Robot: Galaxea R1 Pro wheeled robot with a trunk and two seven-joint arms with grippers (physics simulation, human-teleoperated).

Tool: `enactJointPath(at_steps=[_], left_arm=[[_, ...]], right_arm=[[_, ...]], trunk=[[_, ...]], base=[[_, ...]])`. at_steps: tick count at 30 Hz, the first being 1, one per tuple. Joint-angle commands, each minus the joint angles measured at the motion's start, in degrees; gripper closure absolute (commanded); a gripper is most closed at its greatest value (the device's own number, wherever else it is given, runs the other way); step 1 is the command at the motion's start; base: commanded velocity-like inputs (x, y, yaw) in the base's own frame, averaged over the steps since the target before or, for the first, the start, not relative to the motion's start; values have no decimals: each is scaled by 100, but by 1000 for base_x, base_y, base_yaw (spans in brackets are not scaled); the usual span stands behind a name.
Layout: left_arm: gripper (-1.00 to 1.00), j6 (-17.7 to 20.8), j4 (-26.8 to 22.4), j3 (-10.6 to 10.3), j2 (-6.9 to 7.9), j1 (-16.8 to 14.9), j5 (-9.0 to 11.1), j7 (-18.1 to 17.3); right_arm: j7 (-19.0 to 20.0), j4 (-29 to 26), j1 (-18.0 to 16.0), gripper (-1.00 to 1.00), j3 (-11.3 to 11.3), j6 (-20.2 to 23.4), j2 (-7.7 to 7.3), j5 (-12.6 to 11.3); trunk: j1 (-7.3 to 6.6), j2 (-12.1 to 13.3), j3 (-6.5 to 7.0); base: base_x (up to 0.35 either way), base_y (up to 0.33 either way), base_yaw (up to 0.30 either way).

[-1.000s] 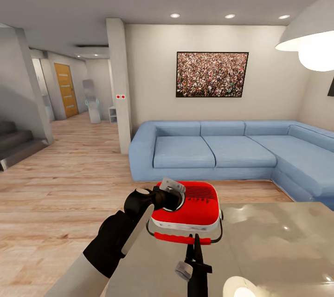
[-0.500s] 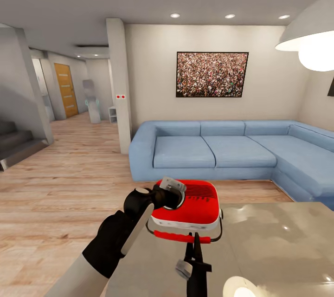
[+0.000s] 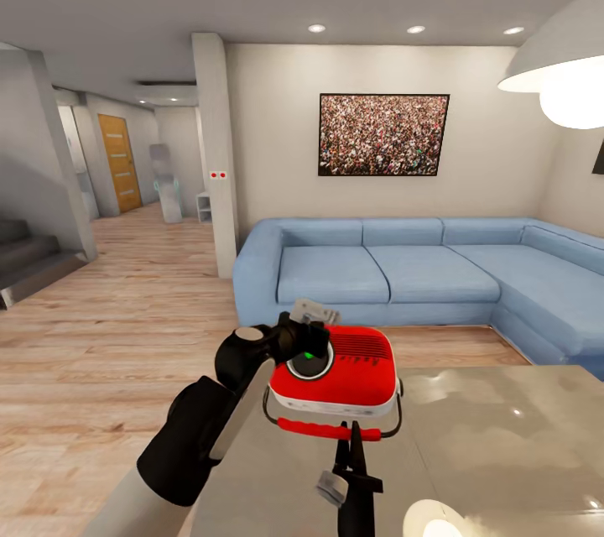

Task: Turn on the radio receiver that's on the table in the living room.

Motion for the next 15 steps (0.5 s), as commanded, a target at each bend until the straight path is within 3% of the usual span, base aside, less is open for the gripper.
enactJointPath(at_steps=[1, 15], left_arm=[[100, 1, -21, 1, -1, 1, 0, 1], [100, 7, -196, 3, -7, 1, -1, 3]], right_arm=[[-6, -2, -1, 100, 12, -30, 0, 7], [-6, 6, -1, 100, -8, -44, 0, -55]], trunk=[[0, 0, 0], [0, 0, 0]], base=[[0, 0, 0], [0, 0, 0]])
